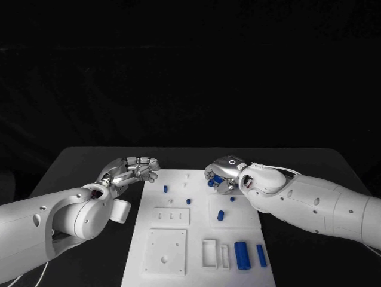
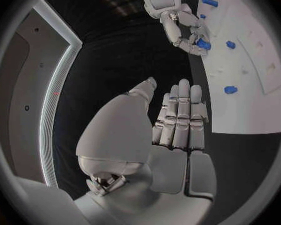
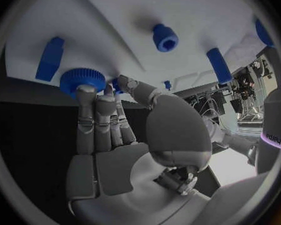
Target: Assemble the parts on the task board
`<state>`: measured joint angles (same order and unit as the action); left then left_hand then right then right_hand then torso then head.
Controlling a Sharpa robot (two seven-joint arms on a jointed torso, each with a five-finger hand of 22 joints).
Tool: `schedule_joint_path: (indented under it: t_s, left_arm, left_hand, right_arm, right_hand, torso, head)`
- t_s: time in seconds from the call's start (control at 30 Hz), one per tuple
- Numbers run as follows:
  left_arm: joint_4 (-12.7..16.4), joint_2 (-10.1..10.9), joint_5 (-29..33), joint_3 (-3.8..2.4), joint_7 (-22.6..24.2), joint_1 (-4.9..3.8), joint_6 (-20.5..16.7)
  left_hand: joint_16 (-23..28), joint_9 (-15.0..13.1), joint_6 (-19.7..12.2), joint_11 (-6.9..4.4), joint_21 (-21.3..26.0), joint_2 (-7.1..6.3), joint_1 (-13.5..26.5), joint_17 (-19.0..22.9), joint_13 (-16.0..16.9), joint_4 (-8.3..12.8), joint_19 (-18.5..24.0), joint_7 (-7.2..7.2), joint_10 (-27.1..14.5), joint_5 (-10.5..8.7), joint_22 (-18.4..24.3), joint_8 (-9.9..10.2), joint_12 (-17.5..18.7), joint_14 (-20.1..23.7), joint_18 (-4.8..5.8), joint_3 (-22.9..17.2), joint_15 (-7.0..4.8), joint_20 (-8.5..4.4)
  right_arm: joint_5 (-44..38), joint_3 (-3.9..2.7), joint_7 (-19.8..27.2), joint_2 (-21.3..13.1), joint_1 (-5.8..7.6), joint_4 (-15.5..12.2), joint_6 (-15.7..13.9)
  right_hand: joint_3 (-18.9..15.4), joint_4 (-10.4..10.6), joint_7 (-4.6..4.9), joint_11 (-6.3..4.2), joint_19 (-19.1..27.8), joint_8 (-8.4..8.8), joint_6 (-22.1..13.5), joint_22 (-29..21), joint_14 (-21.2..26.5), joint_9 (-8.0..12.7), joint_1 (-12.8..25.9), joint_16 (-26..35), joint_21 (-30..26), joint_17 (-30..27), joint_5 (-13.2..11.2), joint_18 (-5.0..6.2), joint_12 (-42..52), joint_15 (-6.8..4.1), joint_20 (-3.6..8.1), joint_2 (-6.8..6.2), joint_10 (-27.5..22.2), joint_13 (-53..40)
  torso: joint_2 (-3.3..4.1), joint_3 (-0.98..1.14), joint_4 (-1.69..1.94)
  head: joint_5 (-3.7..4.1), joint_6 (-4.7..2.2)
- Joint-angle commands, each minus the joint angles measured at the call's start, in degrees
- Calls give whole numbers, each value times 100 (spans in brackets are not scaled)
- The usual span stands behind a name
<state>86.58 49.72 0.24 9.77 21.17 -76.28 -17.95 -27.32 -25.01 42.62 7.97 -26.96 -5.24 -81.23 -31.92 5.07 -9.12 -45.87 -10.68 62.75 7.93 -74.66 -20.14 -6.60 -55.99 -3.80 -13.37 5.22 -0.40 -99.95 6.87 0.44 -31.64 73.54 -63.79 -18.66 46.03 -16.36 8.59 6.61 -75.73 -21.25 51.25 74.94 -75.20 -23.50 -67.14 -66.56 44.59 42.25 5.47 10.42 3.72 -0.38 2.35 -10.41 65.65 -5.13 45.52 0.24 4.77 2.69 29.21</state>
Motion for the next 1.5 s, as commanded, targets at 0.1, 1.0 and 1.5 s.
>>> schedule_joint_path:
  t_s: [0.1,1.0,1.5]
  left_arm:
    - [15,-4,36,-5,32,-8,92]
    - [18,-2,36,-5,17,-9,106]
    - [9,5,36,-6,16,-10,82]
  left_hand:
    - [29,10,27,-6,37,-29,5,-10,-7,-13,3,-13,8,-39,5,37,39,-34,-87,35,-12,-20]
    - [43,19,34,-11,37,-25,-15,-24,-10,-11,3,-10,16,-35,6,39,54,-39,-88,38,-13,-22]
    - [54,27,38,-10,37,-24,-37,-35,-12,-3,3,-10,23,-25,6,41,65,-44,-88,39,-14,-22]
  right_arm:
    - [-95,46,-91,-16,-64,-5,397]
    - [-145,22,-651,66,-64,-108,29]
    - [-318,-347,-1100,173,-53,-347,-191]
  right_hand:
    - [38,10,17,-61,-104,-6,130,98,18,-12,28,-43,20,-26,-87,458,89,-13,63,-8,179,-53]
    - [251,225,-203,-327,-102,-236,627,140,48,-223,301,-106,392,-104,-268,458,339,-274,109,123,793,-513]
    - [293,195,-253,-383,-75,-284,738,132,60,-280,306,-115,466,-114,-267,458,385,-330,161,119,902,-631]
  torso:
    - [6,0,4]
    - [17,-2,4]
    - [19,-2,-4]
  head:
    - [4,1]
    - [2,-13]
    - [-14,-63]
